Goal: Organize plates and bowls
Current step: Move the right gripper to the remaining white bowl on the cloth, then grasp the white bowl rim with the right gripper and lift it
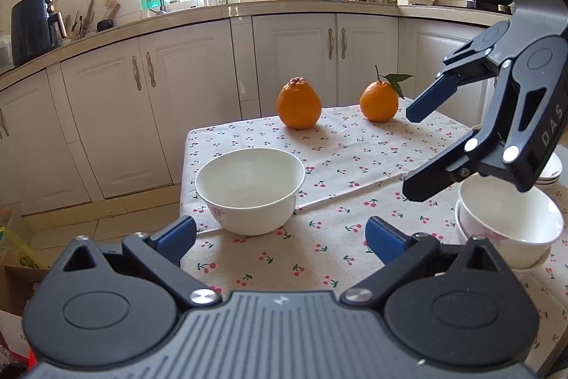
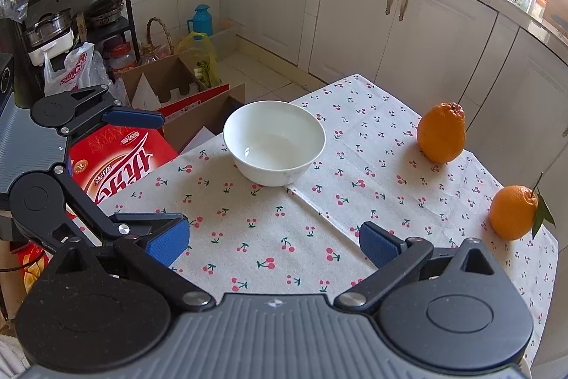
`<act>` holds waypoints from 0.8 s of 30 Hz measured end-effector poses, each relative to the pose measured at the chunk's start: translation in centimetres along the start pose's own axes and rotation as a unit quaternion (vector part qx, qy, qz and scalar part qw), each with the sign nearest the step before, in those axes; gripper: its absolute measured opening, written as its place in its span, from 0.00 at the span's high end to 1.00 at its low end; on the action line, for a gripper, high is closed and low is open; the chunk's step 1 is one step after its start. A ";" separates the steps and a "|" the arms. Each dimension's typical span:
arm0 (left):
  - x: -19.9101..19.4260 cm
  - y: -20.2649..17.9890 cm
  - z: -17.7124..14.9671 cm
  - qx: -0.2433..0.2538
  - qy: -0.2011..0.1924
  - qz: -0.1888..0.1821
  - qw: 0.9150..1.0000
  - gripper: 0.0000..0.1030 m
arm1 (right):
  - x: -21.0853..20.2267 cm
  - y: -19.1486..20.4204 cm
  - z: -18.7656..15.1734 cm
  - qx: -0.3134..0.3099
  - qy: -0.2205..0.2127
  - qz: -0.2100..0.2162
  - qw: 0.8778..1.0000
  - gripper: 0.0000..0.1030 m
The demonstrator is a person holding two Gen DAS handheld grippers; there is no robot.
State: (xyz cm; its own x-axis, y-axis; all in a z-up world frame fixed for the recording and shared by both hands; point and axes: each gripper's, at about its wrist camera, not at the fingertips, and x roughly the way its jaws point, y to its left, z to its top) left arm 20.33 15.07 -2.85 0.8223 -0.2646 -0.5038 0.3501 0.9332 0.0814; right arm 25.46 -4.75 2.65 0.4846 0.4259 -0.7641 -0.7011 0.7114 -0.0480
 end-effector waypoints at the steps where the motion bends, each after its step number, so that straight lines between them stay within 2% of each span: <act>1: 0.4 0.2 0.0 0.000 0.001 0.000 1.000 0.02 | 0.4 -0.2 0.3 -0.001 0.002 0.002 1.000 0.00; 17: 6.4 2.3 0.2 0.003 0.015 -0.001 1.000 0.02 | 8.1 -3.6 5.8 -0.008 0.028 0.050 0.998 0.00; 24: 7.9 2.7 0.2 0.004 0.017 -0.001 1.000 0.02 | 11.0 -4.2 7.3 -0.001 0.046 0.070 0.997 0.06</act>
State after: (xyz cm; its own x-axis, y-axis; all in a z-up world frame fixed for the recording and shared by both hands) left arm 27.87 15.49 -6.38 0.8056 -0.2581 -0.5334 0.3554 0.9307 0.0864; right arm 37.55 1.08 -0.88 0.3326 0.4679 -0.8188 -0.7599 0.6471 0.0611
